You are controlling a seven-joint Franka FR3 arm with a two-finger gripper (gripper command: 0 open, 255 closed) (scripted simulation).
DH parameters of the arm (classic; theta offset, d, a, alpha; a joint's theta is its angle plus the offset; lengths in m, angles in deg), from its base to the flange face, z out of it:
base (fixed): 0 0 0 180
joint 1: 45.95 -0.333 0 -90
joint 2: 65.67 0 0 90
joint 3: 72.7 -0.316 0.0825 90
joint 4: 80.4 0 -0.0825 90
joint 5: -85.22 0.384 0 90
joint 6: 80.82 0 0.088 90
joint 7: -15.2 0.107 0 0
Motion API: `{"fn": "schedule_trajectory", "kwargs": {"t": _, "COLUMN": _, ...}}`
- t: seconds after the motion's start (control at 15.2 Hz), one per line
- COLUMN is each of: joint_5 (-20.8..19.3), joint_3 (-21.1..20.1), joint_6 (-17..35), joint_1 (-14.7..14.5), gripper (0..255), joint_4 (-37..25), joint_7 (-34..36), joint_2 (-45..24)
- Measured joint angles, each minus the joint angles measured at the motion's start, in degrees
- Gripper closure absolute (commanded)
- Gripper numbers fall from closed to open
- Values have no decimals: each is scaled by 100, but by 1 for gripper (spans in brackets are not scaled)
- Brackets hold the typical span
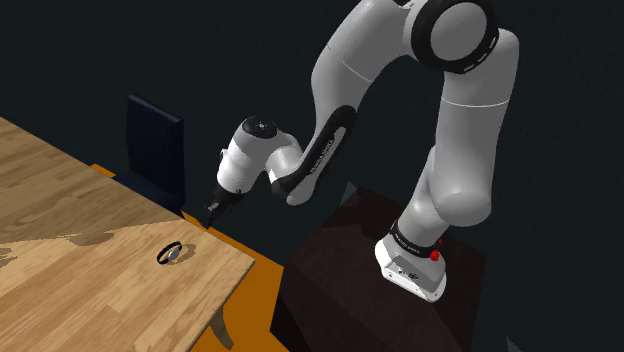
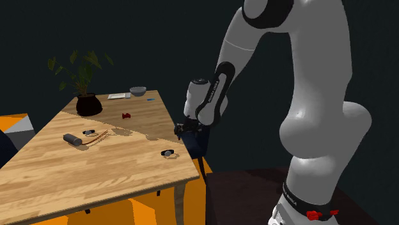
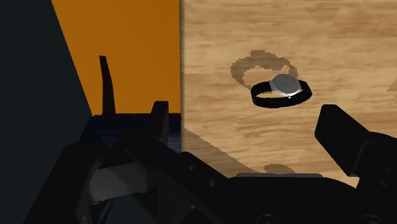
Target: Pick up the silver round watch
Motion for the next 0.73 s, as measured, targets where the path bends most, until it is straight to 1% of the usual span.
{"fn": "schedule_trajectory", "kwargs": {"t": 0.13, "joint_5": -385, "joint_3": 595, "joint_6": 219, "joint_1": -614, "gripper": 0, "joint_4": -384, "joint_7": 471, "joint_2": -431}}
{"fn": "schedule_trajectory", "kwargs": {"t": 0.33, "joint_5": -584, "joint_3": 1165, "joint_6": 408, "joint_1": -1262, "gripper": 0, "joint_4": -1092, "joint_7": 882, "joint_2": -1103}}
{"fn": "schedule_trajectory", "kwargs": {"t": 0.46, "joint_5": -640, "joint_3": 1531, "joint_6": 581, "joint_1": -1657, "gripper": 0, "joint_4": -1529, "joint_7": 1113, "joint_2": -1562}}
{"fn": "schedule_trajectory", "kwargs": {"t": 0.59, "joint_5": -610, "joint_3": 1747, "joint_6": 659, "joint_1": -1917, "gripper": 0, "joint_4": -1982, "joint_7": 1252, "joint_2": -1972}}
{"fn": "schedule_trajectory", "kwargs": {"t": 0.73, "joint_5": -574, "joint_3": 1875, "joint_6": 725, "joint_1": -2058, "gripper": 0, "joint_4": -2313, "joint_7": 1327, "joint_2": -2291}}
